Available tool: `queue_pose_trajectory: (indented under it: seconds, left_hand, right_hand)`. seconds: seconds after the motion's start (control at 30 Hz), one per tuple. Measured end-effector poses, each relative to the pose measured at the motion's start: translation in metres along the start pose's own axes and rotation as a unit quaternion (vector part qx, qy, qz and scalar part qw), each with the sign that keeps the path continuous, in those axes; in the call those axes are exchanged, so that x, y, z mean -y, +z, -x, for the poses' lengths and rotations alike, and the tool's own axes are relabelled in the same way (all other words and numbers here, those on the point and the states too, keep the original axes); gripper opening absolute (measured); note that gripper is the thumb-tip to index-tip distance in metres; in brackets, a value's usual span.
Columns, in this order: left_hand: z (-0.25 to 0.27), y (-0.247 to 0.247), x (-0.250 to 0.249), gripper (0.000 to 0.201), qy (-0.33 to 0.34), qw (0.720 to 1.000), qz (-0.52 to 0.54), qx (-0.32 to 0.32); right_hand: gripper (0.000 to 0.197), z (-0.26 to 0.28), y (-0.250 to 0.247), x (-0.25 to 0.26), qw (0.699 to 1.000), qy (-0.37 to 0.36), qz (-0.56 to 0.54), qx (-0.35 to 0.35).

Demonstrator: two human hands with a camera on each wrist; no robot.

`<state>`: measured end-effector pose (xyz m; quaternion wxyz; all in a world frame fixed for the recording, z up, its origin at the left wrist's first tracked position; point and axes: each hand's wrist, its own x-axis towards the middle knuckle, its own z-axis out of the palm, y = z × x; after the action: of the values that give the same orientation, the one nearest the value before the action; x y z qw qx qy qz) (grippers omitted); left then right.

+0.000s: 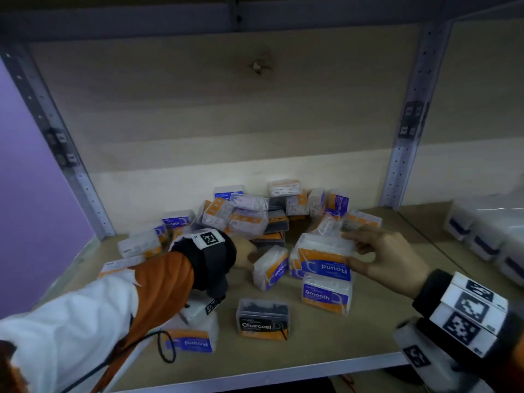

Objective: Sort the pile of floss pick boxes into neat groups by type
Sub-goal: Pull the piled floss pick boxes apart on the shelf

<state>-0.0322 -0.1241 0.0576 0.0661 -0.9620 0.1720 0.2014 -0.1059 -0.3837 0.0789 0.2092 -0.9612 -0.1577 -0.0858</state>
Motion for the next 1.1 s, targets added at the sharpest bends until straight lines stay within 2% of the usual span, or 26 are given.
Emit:
queue_pose_trajectory:
  seconds: [0.17,0.33,0.43,0.73,1.1]
  left_hand:
    - [0.045,0.017,0.027,0.051,0.001,1.000,-0.026,-0.017]
    - [0.086,0.046,0.048,0.051,-0.002,0.996,-0.070,-0.048]
    - [0.101,0.069,0.057,0.053,0.002,0.998,-0.034,-0.044]
    - [0.112,0.110,0.065,0.064,-0.050,0.998,0.039,0.003]
    - [0.113,0.116,0.066,0.064,-0.039,0.995,0.097,-0.006]
  right_hand:
    - [0.047,-0.020,0.011,0.035,0.998,-0.059,0.012,0.027]
    - [0.045,-0.044,0.028,0.070,0.994,-0.082,0.025,0.064]
    - [0.046,-0.058,0.044,0.089,0.992,-0.093,0.037,0.078]
    - [0.045,-0.091,0.084,0.140,0.971,-0.122,0.132,0.160]
    - [0.042,-0.110,0.119,0.173,0.942,-0.119,0.220,0.224]
